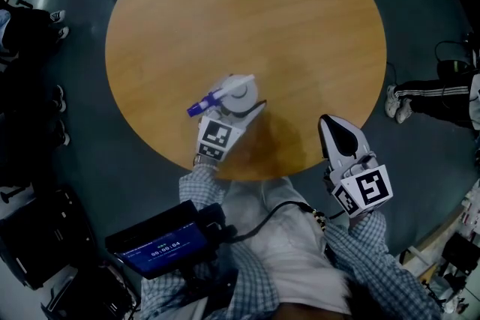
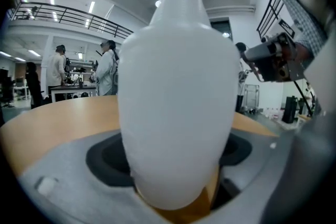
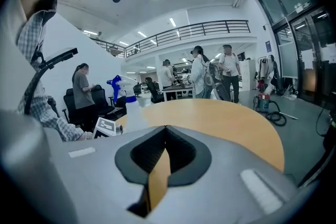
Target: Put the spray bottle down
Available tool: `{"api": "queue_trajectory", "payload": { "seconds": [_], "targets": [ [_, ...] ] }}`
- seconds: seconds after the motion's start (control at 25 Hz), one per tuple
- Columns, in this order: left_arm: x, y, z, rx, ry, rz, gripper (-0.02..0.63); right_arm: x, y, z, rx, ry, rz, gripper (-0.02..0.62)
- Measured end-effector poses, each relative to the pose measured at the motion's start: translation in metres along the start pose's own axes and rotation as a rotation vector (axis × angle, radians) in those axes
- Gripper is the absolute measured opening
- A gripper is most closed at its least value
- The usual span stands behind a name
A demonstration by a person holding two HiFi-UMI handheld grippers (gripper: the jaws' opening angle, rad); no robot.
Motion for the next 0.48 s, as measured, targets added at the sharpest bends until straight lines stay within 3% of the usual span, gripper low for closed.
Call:
{"api": "queue_trajectory", "payload": {
  "seconds": [0.48],
  "targets": [
    [0.019,0.010,0.004,0.052,-0.012,-0.012,0.442,-0.012,-0.002,-0.001,0.007,-0.043,0.005,0.003]
  ]
}}
Point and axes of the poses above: the fingertips, and each gripper's own axes: x backward along the fingers, z to its right, y out of its underside, the point moved 4 cm from there along x, backward along the fingers, and after that the axes turned 4 degrees about -y, right-handed, at the moved point
